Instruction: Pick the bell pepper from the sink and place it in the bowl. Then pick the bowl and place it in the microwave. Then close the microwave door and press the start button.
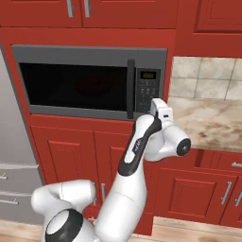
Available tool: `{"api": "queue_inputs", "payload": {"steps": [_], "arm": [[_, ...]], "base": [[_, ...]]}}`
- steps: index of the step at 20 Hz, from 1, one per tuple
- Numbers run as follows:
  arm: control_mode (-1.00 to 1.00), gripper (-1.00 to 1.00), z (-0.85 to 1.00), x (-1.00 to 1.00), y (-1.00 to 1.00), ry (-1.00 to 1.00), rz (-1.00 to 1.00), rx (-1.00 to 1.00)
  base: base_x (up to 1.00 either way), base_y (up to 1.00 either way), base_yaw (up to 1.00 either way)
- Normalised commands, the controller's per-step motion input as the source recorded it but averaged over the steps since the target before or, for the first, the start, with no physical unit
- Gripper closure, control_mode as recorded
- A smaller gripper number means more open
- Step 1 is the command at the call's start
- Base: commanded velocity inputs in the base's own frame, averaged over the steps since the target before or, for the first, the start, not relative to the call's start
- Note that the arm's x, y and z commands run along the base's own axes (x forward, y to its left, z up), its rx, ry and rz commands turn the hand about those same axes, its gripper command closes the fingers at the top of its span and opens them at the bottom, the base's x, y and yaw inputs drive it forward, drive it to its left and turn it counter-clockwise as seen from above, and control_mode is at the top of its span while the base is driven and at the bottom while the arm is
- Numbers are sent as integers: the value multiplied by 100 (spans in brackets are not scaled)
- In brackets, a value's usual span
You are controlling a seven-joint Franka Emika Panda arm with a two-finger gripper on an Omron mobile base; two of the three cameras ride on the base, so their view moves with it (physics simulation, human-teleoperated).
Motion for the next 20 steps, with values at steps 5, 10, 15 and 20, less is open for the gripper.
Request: {"api": "queue_inputs", "payload": {"steps": [5, 10, 15, 20], "arm": [[-100, 100, -1, 47, 4, -1, -18, 1], [-100, 100, -7, 37, 0, -3, -13, 1], [-100, 100, -8, 2, -1, -3, -4, 3], [-100, 100, -1, 18, -3, -1, -2, 4]], "base": [[0, 0, 0], [0, 0, 0], [0, 0, 0], [0, 0, 0]]}}
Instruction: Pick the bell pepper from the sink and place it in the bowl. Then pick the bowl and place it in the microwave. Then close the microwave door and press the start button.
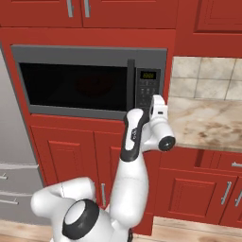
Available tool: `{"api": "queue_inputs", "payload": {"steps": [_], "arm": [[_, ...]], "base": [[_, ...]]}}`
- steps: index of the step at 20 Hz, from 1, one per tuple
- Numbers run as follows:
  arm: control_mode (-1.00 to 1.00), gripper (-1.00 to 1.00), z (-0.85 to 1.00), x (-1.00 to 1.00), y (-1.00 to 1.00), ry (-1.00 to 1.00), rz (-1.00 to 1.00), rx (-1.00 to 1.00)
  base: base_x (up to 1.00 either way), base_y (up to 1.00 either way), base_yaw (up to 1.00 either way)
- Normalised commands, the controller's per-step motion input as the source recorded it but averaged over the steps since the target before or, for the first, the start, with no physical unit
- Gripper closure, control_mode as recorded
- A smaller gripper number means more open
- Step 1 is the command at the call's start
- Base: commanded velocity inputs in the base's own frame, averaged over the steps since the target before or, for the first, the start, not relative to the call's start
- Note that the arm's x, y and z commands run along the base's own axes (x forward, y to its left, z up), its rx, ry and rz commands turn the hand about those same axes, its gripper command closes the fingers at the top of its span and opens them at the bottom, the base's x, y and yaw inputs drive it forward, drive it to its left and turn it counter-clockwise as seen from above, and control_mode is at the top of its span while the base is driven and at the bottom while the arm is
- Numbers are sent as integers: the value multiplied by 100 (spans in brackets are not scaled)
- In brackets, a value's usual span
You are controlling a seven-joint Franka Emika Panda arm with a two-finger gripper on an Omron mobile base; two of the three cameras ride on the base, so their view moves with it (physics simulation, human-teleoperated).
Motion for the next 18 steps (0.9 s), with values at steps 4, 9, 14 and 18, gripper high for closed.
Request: {"api": "queue_inputs", "payload": {"steps": [4, 9, 14, 18], "arm": [[-100, 100, -3, 39, -4, 0, -2, 3], [-100, 100, -14, 23, -7, 0, 0, 2], [-100, 100, -21, 7, -27, 0, 0, 5], [-100, 100, -11, 26, -4, 0, 0, 1]], "base": [[0, 0, 0], [0, 0, 0], [0, 0, 0], [0, 0, 0]]}}
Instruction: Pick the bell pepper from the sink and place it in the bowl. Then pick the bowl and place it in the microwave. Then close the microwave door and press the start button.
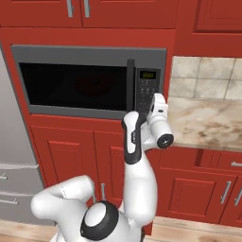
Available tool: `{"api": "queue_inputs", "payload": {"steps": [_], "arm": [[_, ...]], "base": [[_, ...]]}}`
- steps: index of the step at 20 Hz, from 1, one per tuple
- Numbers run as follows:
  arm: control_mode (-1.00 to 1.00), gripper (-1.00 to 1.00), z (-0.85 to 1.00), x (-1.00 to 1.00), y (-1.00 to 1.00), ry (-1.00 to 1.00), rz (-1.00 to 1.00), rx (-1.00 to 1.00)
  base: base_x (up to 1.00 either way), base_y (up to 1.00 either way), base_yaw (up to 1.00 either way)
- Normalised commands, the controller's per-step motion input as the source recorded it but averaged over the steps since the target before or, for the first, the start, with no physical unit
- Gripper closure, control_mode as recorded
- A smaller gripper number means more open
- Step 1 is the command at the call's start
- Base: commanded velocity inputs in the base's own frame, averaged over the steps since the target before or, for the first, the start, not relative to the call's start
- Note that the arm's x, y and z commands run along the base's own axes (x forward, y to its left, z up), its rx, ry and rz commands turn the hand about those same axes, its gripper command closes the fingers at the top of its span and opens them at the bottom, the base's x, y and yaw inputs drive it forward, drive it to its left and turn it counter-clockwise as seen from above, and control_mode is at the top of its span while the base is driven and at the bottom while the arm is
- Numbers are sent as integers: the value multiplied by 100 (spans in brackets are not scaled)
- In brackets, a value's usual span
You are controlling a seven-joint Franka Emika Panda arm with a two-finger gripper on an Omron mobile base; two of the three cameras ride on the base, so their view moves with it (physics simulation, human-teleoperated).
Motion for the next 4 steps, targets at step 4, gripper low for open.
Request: {"api": "queue_inputs", "payload": {"steps": [4], "arm": [[-100, 100, 0, 10, 0, 0, 0, 1]], "base": [[0, 0, 0]]}}
